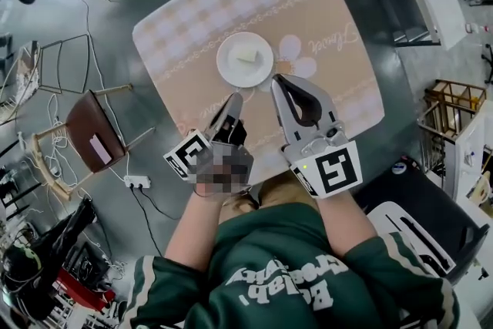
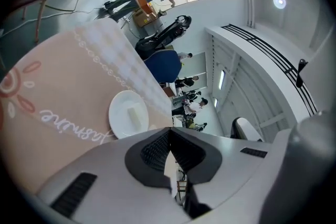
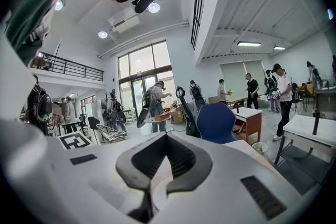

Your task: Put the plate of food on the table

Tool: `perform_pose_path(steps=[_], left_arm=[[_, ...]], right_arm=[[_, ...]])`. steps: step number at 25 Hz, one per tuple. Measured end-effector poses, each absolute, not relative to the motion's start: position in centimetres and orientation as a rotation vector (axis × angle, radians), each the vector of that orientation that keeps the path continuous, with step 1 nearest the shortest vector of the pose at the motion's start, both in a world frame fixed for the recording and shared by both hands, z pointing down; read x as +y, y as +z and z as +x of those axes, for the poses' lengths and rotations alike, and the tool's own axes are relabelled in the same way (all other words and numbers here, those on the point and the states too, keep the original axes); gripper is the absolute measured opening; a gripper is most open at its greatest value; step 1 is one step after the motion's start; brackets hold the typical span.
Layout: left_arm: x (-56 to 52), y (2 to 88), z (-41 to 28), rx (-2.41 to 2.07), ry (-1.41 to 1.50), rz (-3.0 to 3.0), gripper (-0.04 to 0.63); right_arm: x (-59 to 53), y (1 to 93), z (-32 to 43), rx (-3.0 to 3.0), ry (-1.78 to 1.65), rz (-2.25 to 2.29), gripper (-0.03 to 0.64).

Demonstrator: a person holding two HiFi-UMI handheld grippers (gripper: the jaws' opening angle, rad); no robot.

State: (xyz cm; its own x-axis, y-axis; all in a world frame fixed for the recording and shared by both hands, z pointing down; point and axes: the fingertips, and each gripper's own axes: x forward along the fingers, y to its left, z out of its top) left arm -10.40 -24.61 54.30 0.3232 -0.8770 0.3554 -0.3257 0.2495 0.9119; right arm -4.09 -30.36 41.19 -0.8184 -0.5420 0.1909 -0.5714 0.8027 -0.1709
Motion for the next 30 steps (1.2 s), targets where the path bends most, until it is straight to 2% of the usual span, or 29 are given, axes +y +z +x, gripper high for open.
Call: perform_pose_path(steps=[30], left_arm=[[-18.8, 30.7, -7.4, -1.539, 0.066, 2.413, 0.011]], right_arm=[[-21.4, 27.7, -5.4, -2.957, 0.077, 0.836, 0.015]])
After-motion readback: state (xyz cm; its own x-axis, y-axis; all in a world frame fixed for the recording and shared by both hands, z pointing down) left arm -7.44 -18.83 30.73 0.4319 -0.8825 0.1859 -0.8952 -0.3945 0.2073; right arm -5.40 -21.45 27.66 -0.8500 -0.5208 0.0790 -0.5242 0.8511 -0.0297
